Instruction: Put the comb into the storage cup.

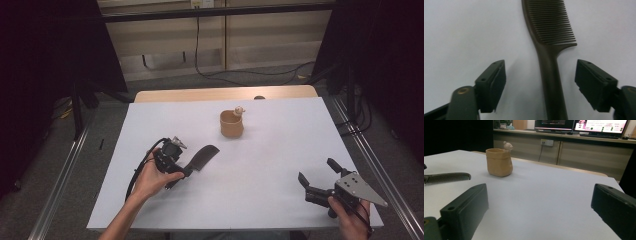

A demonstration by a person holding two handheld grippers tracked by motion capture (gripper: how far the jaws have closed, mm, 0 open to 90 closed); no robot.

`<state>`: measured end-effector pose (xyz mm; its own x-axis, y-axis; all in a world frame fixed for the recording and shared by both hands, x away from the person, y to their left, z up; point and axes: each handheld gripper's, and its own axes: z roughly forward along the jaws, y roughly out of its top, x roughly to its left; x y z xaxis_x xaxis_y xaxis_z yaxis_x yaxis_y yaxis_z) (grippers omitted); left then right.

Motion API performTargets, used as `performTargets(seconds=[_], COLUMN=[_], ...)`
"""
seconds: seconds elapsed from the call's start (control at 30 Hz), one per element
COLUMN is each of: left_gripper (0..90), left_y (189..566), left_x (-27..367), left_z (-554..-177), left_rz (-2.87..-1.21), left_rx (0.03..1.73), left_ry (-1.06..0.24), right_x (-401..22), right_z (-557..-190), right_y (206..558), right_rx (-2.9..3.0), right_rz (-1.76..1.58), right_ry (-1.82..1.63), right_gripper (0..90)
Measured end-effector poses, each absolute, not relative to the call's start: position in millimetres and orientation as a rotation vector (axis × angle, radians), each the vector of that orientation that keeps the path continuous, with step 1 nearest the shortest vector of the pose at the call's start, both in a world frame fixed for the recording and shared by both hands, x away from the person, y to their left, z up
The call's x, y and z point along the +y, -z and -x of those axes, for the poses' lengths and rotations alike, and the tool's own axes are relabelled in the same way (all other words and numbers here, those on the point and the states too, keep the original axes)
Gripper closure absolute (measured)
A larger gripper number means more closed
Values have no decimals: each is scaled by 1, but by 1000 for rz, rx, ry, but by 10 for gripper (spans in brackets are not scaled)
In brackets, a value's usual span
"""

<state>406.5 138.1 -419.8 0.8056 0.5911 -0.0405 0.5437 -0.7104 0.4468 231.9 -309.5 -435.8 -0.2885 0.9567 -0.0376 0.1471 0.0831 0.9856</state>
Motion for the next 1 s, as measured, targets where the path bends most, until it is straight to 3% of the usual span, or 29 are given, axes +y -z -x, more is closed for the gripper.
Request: performTargets(seconds=[0.63,1.0], left_gripper=[617,642], left_y=[425,425], left_x=[131,128], left_z=[-402,-405], left_rz=[-2600,-2607], left_rx=[792,838], left_ry=[-121,-96], right_x=[-310,-309], right_z=[-232,-232], right_y=[436,436], right_rx=[1570,1572], right_rz=[-1127,-1125], right_ry=[-1292,-1291], right_gripper=[6,6])
